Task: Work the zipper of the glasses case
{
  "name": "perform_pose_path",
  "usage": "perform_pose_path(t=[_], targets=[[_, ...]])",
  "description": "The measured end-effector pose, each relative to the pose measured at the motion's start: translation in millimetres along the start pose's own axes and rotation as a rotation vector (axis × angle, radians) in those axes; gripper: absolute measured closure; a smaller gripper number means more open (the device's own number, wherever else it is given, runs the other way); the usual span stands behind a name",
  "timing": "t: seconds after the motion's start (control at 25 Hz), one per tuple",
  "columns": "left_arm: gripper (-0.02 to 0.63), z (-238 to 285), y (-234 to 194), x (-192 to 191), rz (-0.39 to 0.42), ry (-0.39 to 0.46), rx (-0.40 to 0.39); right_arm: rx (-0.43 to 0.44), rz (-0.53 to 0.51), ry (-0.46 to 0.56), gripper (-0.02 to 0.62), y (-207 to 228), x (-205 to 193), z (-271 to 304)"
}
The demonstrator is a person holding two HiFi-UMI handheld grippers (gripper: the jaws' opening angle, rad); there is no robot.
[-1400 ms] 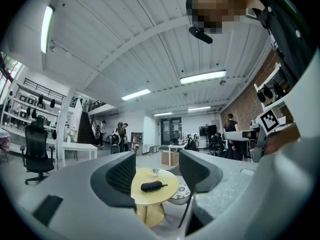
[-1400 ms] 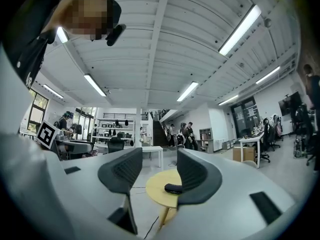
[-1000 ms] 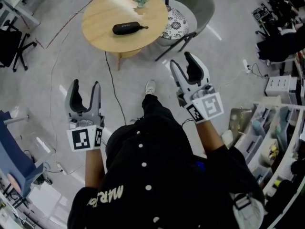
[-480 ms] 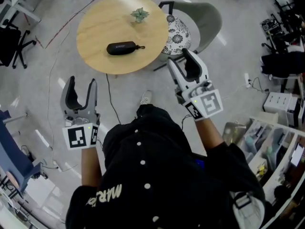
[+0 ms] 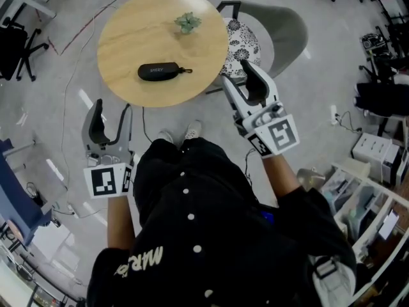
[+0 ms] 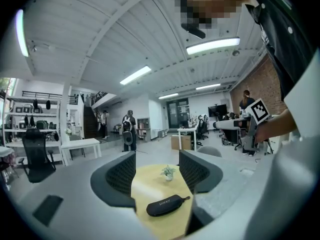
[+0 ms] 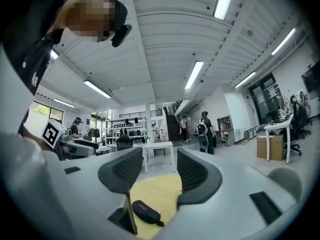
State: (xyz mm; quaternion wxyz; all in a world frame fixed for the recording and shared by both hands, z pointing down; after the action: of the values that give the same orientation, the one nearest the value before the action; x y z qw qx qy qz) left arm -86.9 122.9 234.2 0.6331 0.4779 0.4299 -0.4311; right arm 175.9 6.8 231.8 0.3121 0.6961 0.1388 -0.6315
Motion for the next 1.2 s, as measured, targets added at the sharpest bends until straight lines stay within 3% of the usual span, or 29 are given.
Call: perform_pose_path(t=[0.16, 0.32, 0.72, 0.8, 0.96, 1.2], targets=[[0.353, 20, -5, -14, -0.009, -0.026, -0.034, 0.016, -0.029, -0.042, 0.390, 10, -12, 21], [0.353, 41, -15, -34, -0.076, -0.054, -0.065, 0.014, -0.017, -0.063, 0.396, 18, -21, 37], [0.353, 124, -52, -55, -0.083, -0.056, -0.206, -0.025, -0.031, -0.129, 0.396, 54, -31, 104], [0.353, 135, -48, -65, -0.066, -0.075, -0.283, -0.015, -0.023, -0.171, 0.396, 60, -43, 118], [0.353, 156, -31, -97, 0.002, -0.203, -0.479, 0.053, -0.004, -0.292, 0.396, 68, -80, 145], [0.353, 194, -1, -154, 0.110, -0.277, -0.667, 0.134, -0.040, -0.529, 0.394, 78, -146, 167]])
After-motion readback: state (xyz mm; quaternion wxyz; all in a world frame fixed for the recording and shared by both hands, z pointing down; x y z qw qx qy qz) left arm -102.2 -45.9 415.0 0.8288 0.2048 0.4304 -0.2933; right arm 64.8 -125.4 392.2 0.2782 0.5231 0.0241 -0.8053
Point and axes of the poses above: the fingertips, and each gripper's own axes: z forward along the fingers, y to its right, x out of its top, the point moved 3 cm from there along -z, backward along the fingers, and after that the axes turned 9 degrees about z, right-handed, at the moved point
